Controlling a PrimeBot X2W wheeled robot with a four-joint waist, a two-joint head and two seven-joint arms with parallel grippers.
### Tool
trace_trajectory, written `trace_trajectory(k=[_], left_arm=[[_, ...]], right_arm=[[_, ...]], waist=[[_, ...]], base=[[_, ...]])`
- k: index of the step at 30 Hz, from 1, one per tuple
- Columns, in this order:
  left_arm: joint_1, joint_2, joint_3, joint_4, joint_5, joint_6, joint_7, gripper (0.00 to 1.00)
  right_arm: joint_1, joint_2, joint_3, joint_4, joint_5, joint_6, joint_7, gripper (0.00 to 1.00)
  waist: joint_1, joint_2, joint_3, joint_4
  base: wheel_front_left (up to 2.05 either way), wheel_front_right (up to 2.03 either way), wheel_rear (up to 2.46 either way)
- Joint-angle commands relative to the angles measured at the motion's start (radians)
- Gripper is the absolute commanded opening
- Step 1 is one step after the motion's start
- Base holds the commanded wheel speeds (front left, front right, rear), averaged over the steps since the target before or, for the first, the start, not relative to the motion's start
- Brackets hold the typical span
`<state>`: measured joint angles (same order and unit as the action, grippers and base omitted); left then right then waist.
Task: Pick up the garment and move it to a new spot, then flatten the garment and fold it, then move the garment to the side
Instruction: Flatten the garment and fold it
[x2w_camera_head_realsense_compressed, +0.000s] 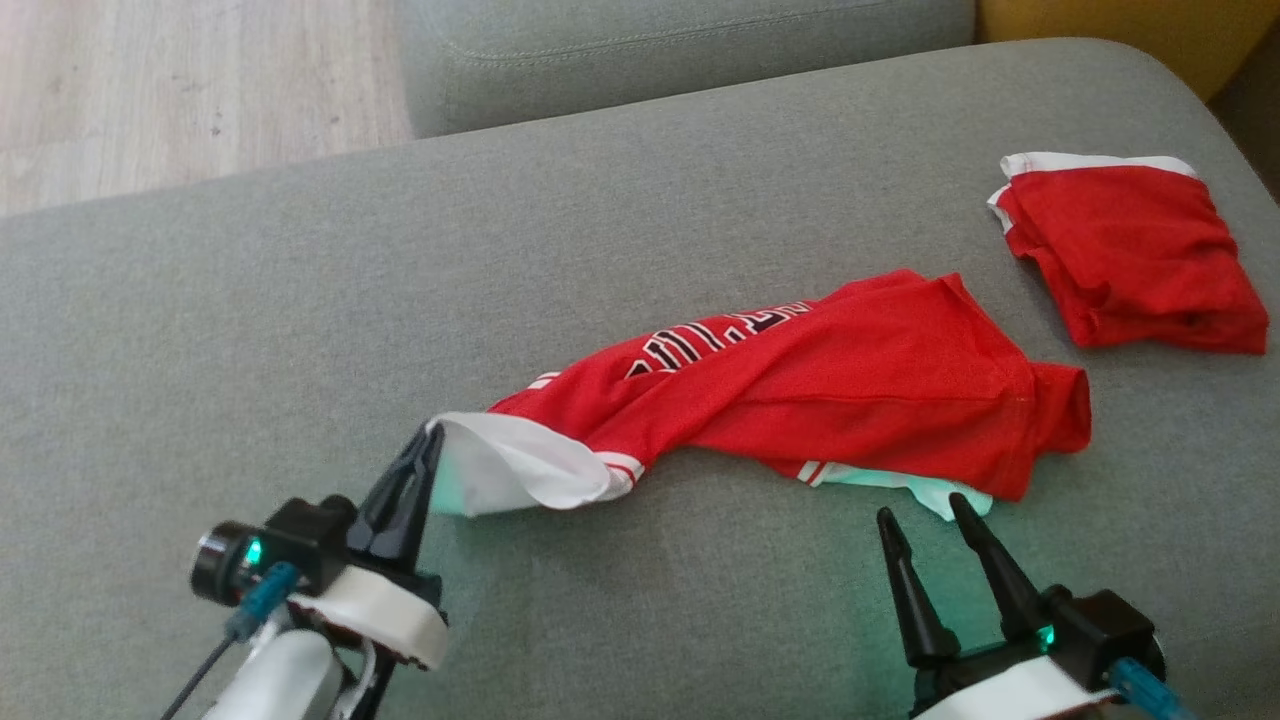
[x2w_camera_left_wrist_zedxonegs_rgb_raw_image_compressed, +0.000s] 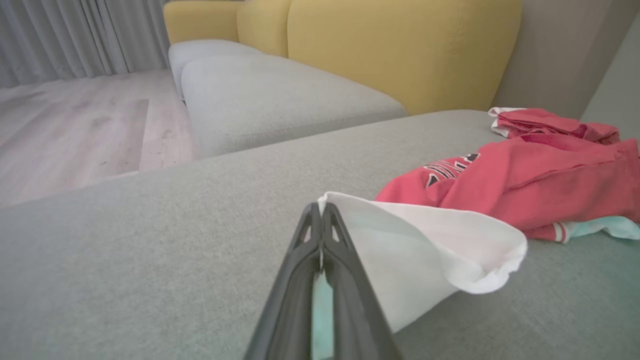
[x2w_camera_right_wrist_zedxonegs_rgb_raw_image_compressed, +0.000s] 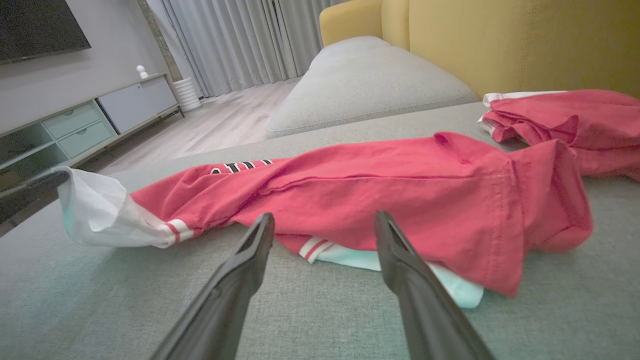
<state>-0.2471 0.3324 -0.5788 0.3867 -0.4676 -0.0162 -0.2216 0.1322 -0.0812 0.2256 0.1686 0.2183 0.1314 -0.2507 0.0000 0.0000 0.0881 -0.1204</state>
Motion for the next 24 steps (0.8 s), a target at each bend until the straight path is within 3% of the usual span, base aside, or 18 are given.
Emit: trace_trajectory(k=[1,16,24], left_arm=[[-0.031,0.038,0.054,-0.048,0.013,0.015,-0.016,0.00],[-0.044,0.113,0.146,-0.109,0.012,0.069,-0.033,0.00],[-0.060,0.117,0.169,-0.095,0.017,0.087,-0.037,0.00]], right_arm=[[-0.031,-0.010,0.008,-0.021,-0.015,-0.001,-0.011,1.00],[-0.118,0.029,-0.189,0.090,-0.072,-0.001,-0.011,1.00],[-0.247,0.031,-0.253,0.238,-0.043,-0.001,-0.004,1.00]], waist=[[0.0000,0.0000,0.002,0.003],[0.0000,0.0000,0.034,0.010],[0.0000,0.0000,0.043,0.022]], base=[[0.00,0.00,0.00],[0.00,0.00,0.00],[0.00,0.00,0.00]])
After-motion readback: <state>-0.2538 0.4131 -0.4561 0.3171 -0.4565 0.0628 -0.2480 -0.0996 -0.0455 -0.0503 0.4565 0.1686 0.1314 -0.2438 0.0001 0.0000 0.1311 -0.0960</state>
